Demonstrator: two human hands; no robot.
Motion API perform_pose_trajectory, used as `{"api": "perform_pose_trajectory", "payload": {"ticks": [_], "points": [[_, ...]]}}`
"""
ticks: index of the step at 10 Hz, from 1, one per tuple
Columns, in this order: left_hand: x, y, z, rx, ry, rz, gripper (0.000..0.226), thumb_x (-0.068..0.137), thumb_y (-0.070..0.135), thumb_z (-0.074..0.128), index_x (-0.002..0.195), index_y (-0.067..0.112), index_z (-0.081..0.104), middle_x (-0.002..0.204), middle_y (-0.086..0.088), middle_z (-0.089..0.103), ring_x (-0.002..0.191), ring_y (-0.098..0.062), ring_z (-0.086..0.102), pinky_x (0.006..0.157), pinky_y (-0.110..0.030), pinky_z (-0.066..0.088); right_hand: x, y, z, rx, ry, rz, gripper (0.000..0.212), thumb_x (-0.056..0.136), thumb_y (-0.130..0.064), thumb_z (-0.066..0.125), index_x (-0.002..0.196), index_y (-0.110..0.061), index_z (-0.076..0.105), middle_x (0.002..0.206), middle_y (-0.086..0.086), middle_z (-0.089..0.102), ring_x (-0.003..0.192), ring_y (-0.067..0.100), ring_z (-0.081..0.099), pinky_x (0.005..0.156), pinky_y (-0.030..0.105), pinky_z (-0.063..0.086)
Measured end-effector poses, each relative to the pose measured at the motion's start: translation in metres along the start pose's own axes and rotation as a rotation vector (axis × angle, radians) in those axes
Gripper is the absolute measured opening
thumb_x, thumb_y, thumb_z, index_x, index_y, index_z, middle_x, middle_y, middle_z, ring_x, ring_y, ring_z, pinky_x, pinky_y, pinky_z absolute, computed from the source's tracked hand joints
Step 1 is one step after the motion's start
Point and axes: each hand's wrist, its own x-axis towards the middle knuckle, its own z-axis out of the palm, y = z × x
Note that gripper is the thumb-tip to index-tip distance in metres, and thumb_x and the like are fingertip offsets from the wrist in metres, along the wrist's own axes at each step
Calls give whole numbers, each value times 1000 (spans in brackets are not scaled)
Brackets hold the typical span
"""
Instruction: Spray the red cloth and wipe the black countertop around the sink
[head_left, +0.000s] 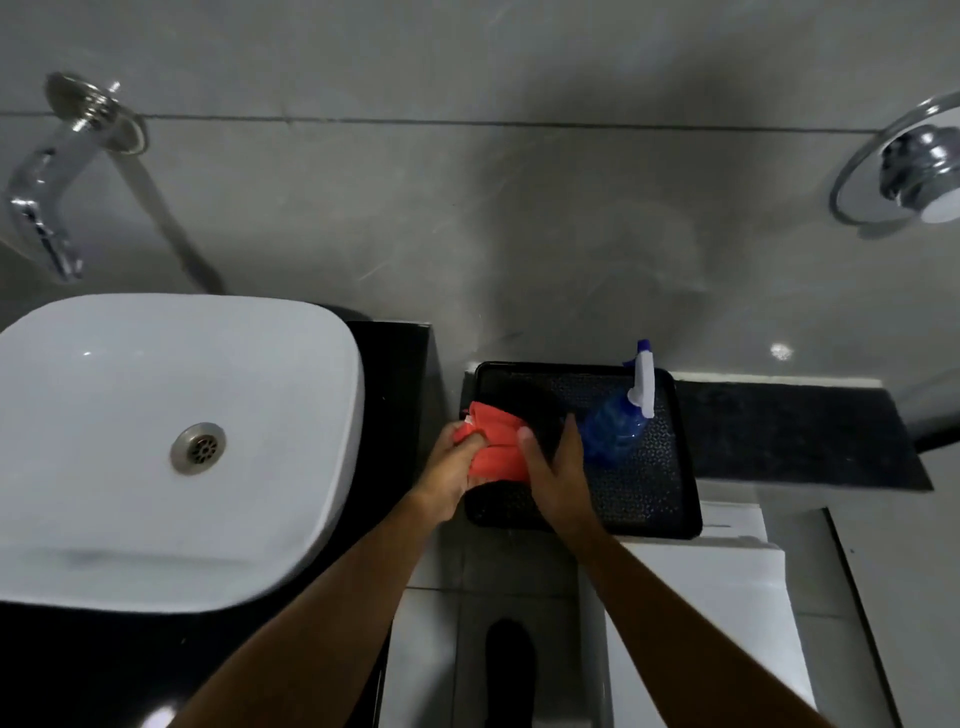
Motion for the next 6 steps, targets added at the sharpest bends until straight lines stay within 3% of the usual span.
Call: {"api": "perform_pose_trajectory", "payload": {"ticks": [1,2,3,4,5,6], "points": [[25,-8,0,-18,-16,7,40,95,4,58,126,30,53,116,-7,66,84,-18,72,67,-35,60,12,16,4,290,-106,445,49,97,-53,51,135,-21,50,130,10,64,101,24,70,73,35,57],[45,-11,3,125,-107,38,73,91,-2,60,147,37,34,124,4,62,96,-12,69,78,-31,57,29,27,2,358,-5,392,25,99,-32,55,118,-16,59,115,13,68,81,20,72,59,30,59],[63,-12,13,582,-50,178,81,88,-8,62,155,18,24,143,-11,49,121,-20,54,101,-30,45,41,36,-2,103,-12,270,33,99,-20,54,132,-16,51,128,14,61,101,23,65,83,42,60],[69,-12,24,985,-57,191,76,89,-1,60,155,13,25,155,-19,32,140,-35,38,116,-38,32,49,44,-3,-330,-86,183,49,96,-6,51,144,-6,42,141,17,52,126,35,51,109,47,42],[61,-15,27,1339,-105,121,79,91,11,57,158,18,15,164,-15,9,144,-41,27,119,-42,27,45,31,-1,-563,-169,172,57,94,-7,53,148,-9,33,144,19,43,123,38,51,104,42,43],[48,-3,28,1421,-76,161,83,89,14,59,158,20,13,164,-12,8,143,-40,26,118,-43,29,37,12,3,-827,-186,165,61,93,-20,58,147,-15,31,144,16,37,125,37,49,100,48,47]]}}
